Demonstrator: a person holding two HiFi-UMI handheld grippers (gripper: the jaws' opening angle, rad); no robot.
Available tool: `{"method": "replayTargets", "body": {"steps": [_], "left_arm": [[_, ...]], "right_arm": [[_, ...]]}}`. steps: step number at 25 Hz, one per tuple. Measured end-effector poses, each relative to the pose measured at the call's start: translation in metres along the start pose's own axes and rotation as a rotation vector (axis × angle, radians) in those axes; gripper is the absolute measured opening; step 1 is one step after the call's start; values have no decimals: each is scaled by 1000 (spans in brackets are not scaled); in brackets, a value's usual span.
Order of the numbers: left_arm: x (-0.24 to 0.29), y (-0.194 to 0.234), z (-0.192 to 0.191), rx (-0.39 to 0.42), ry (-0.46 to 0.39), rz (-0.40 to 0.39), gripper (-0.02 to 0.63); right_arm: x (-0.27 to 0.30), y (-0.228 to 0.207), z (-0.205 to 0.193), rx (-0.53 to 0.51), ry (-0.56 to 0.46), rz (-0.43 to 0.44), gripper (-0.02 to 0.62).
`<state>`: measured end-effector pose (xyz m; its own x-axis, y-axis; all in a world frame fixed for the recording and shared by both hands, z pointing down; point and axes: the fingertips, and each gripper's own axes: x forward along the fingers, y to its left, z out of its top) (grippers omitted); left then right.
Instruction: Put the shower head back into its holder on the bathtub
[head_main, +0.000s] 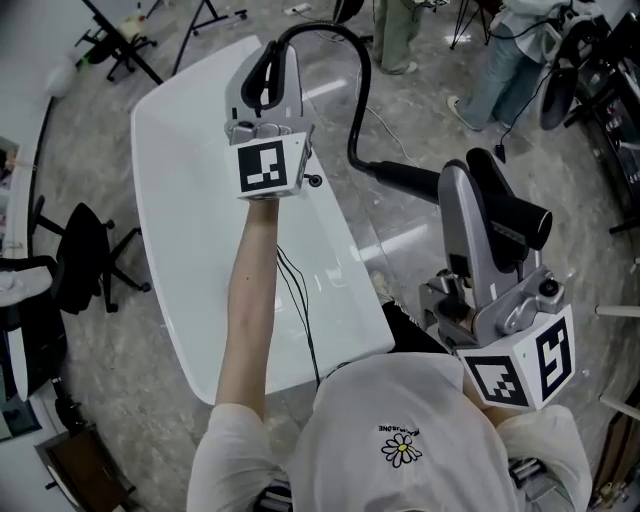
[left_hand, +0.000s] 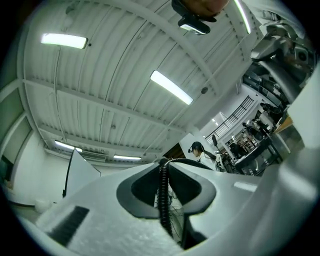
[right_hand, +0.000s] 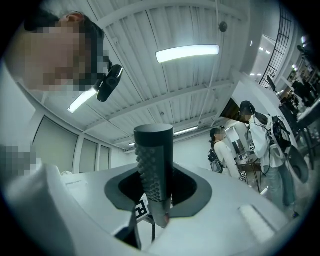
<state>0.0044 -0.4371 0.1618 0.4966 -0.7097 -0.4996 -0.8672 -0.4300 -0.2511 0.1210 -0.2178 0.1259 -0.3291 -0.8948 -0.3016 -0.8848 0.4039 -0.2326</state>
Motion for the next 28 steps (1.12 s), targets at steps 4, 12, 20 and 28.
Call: {"method": "replayTargets", "body": {"steps": [4, 12, 20, 28], "left_arm": [[40, -9, 13, 17, -54, -27, 54], [73, -45, -50, -17, 76, -58, 54], [62, -55, -67, -32, 62, -70, 54], [83, -53, 0, -36, -112, -100, 54]], "right_arm": [[6, -24, 5, -3, -16, -21, 115], [20, -74, -5, 5, -14, -103, 115], [26, -94, -22, 9, 25, -113, 115], [28, -78, -7, -25, -32, -108, 115]]}}
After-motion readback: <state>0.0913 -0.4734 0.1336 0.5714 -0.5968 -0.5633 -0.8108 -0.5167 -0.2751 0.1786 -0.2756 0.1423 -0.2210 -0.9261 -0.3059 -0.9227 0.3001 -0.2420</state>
